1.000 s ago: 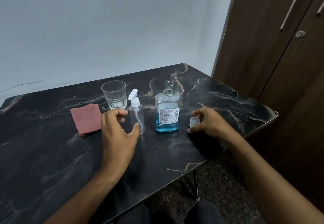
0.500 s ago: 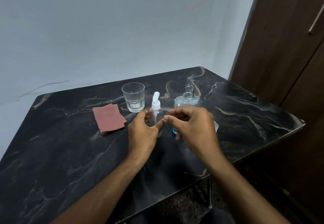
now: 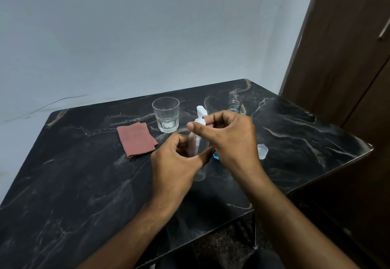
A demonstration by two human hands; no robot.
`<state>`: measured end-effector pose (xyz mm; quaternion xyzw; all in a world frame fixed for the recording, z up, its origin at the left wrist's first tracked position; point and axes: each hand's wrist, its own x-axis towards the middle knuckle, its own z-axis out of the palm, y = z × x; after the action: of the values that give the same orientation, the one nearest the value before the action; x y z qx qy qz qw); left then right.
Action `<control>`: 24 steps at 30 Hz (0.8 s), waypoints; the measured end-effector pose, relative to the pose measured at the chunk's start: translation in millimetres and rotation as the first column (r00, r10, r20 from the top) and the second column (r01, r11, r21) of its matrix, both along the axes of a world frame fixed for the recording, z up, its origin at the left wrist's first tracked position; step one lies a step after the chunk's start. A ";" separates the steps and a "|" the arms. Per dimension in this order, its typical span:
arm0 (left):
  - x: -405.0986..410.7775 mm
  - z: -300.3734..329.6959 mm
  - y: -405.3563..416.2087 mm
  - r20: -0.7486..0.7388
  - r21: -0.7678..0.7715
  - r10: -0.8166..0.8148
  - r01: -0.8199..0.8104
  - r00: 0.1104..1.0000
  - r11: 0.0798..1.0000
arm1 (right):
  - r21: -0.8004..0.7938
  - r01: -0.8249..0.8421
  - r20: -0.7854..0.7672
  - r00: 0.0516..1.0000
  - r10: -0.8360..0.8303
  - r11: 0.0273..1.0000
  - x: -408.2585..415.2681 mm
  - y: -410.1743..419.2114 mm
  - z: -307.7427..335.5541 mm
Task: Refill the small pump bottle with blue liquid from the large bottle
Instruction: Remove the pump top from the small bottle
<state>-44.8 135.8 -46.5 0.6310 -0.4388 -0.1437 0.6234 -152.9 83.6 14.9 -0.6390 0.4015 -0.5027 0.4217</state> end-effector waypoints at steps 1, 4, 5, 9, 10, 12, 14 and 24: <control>-0.9 1.3 0.2 -0.017 -0.001 -0.021 0.021 1.000 1.000 | 0.001 -0.006 0.016 1.000 0.006 1.000 -2.6 -0.2 1.2; -1.8 3.7 -0.3 -0.054 0.001 -0.079 0.079 0.995 0.997 | -0.019 -0.018 -0.010 1.000 0.018 1.000 -9.3 0.2 6.1; -1.5 3.6 -0.3 -0.059 0.001 -0.089 0.090 0.994 0.996 | -0.012 -0.038 -0.023 0.999 0.038 0.999 -11.0 -0.7 7.2; -1.0 4.4 -1.2 -0.071 -0.007 -0.097 0.097 0.993 0.995 | 0.079 -0.153 0.064 0.987 0.148 0.985 -11.5 -2.4 8.4; -0.9 4.9 -1.4 -0.087 -0.016 -0.094 0.093 0.992 0.996 | 0.101 -0.164 0.103 0.983 0.153 0.981 -9.4 -1.3 7.2; -0.7 6.5 -1.3 -0.091 -0.029 -0.083 0.081 0.992 0.996 | 0.097 -0.143 0.122 0.984 0.131 0.985 -4.5 0.9 2.3; -0.1 8.0 -0.6 -0.062 -0.031 -0.080 0.078 0.995 0.996 | 0.050 -0.093 0.085 0.993 0.088 0.994 -0.6 2.1 0.1; 8.8 4.9 -0.1 0.039 0.024 -0.080 0.079 0.996 0.997 | 0.018 -0.140 0.002 0.990 0.140 0.990 -2.2 -5.1 -2.5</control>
<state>-36.0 135.7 -41.7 0.6230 -0.4742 -0.1605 0.6010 -155.1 78.5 12.4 -0.6616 0.3600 -0.4684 0.4618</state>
